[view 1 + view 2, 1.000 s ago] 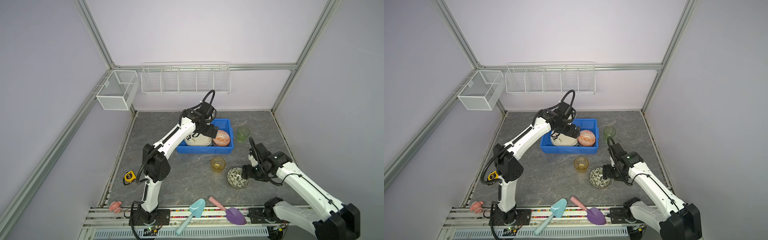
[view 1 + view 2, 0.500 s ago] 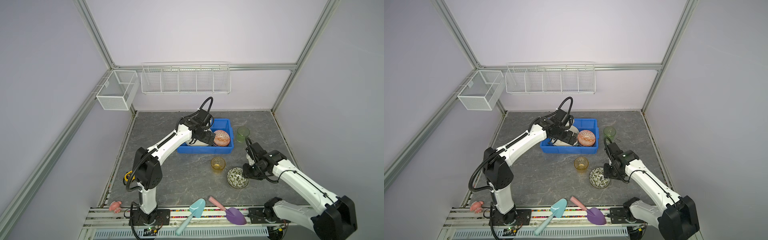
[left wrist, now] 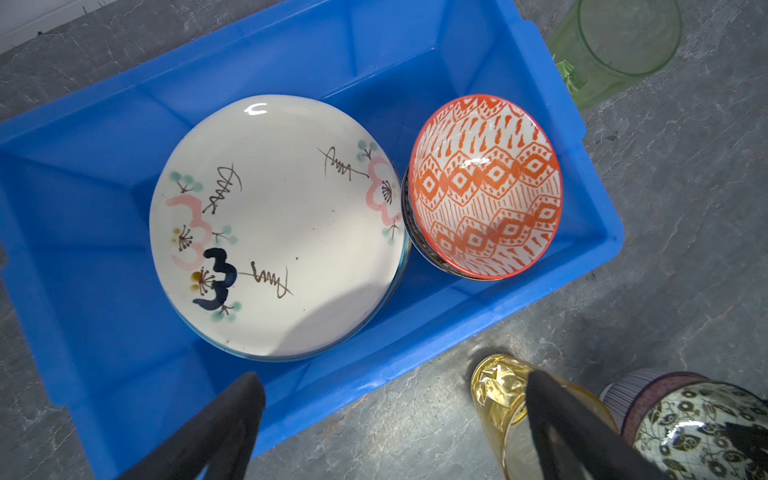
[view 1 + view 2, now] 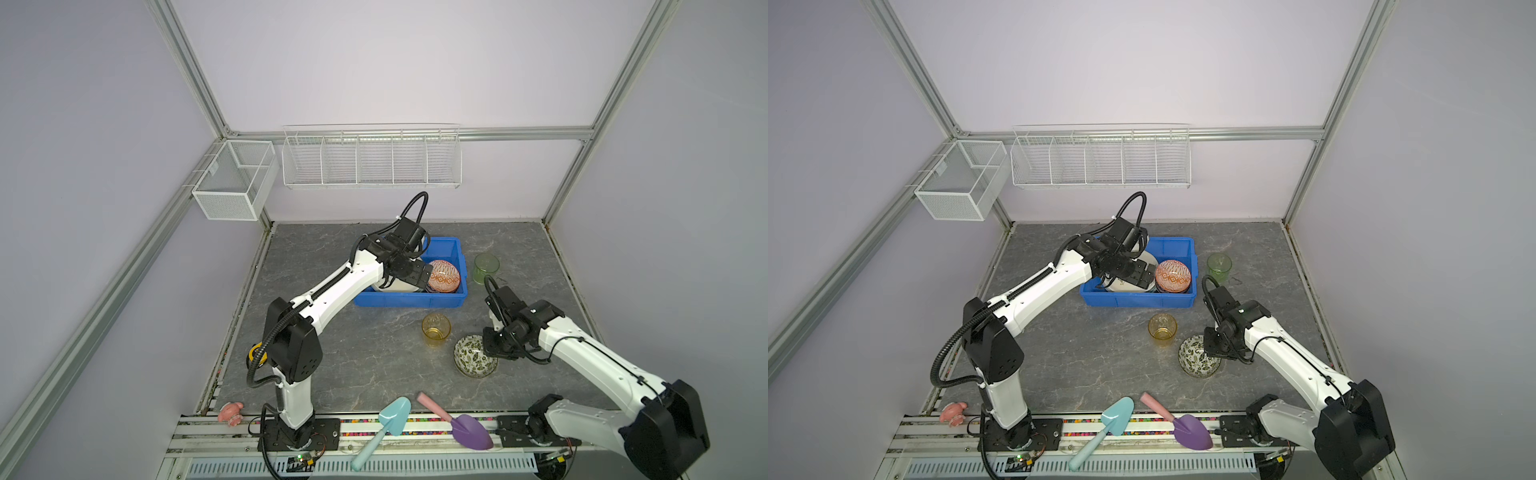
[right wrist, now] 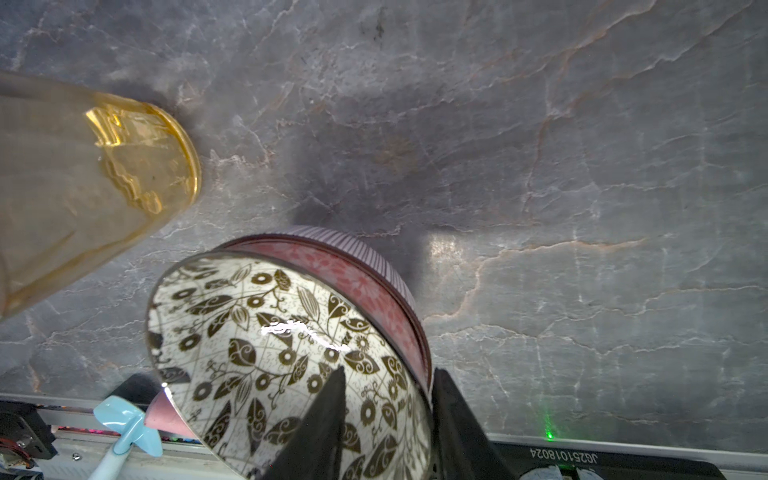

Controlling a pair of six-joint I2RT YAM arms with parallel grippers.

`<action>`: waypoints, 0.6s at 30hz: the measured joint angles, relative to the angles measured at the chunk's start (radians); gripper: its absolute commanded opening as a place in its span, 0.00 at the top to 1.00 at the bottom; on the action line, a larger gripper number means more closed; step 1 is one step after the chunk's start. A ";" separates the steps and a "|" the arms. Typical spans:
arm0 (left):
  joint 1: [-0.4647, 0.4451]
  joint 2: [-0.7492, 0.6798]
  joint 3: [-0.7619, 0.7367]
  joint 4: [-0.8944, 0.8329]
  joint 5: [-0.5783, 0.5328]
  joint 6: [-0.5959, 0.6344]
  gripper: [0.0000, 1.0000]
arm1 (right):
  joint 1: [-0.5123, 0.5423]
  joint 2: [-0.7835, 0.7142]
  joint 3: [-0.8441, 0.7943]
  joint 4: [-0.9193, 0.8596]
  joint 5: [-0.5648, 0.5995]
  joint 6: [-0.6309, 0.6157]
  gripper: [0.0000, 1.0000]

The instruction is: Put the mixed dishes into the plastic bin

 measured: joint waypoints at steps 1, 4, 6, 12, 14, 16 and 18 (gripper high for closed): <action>0.000 0.000 0.000 0.000 0.000 0.000 0.02 | 0.000 0.000 0.000 0.000 0.001 0.001 0.65; 0.000 0.000 0.000 0.000 0.000 0.000 0.02 | 0.000 0.000 -0.005 0.003 0.005 0.006 0.65; 0.000 0.000 0.000 0.000 0.001 0.000 0.02 | 0.003 0.000 -0.009 0.003 0.008 0.008 0.65; 0.000 0.000 0.000 0.000 0.002 -0.005 0.02 | 0.007 0.000 -0.016 0.002 0.027 0.011 0.72; 0.000 0.000 0.000 0.000 0.003 -0.008 0.02 | 0.009 -0.001 -0.016 0.002 0.034 0.016 0.76; 0.000 0.000 0.000 0.000 0.007 -0.008 0.02 | 0.011 -0.002 -0.016 -0.002 0.041 0.019 0.82; 0.000 0.000 0.000 0.000 0.012 -0.010 0.02 | 0.011 -0.006 -0.016 -0.010 0.050 0.022 0.86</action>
